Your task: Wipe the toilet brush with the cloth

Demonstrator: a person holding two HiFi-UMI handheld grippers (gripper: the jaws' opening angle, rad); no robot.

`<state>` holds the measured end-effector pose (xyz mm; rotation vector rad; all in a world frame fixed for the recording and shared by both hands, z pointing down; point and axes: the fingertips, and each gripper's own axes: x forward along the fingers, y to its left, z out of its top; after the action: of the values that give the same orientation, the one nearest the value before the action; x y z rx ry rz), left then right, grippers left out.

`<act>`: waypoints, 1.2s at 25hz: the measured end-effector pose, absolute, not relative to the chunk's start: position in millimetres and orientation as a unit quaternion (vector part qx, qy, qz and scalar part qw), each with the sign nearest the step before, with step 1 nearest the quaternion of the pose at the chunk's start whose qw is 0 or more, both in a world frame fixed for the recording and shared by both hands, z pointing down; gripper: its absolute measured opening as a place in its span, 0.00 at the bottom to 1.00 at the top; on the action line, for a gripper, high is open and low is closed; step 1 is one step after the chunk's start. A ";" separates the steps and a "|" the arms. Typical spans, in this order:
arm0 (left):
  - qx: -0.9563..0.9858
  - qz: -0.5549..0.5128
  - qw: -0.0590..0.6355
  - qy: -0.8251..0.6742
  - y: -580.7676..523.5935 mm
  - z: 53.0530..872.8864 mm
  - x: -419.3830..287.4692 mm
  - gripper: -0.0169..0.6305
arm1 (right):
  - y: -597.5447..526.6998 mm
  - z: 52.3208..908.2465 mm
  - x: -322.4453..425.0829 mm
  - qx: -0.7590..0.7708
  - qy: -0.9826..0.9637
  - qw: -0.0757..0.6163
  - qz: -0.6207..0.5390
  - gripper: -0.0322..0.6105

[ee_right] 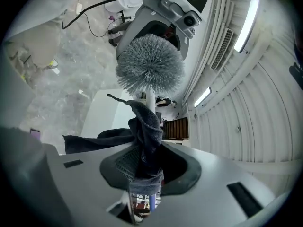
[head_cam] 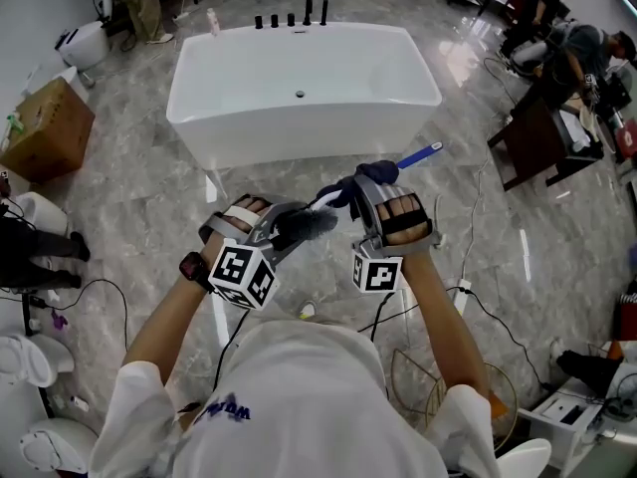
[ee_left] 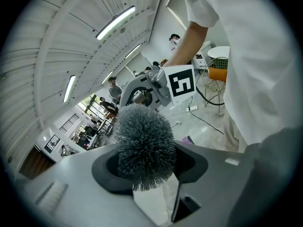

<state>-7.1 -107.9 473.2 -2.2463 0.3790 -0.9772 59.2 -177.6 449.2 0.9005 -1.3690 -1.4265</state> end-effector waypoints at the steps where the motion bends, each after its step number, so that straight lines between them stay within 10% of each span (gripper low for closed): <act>1: -0.859 -0.371 0.324 0.143 -107.3 472.9 -8.3 0.35 | -179.2 449.1 61.3 0.369 -0.556 0.469 -0.579 0.22; 30: -0.871 -0.354 0.321 0.112 -89.6 474.5 -9.4 0.35 | -213.8 453.9 165.0 0.424 -0.548 0.532 -0.487 0.31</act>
<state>-9.4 -89.6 474.5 -2.2880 0.2935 -0.9309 165.0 -213.8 453.9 1.0104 -1.3067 -1.1605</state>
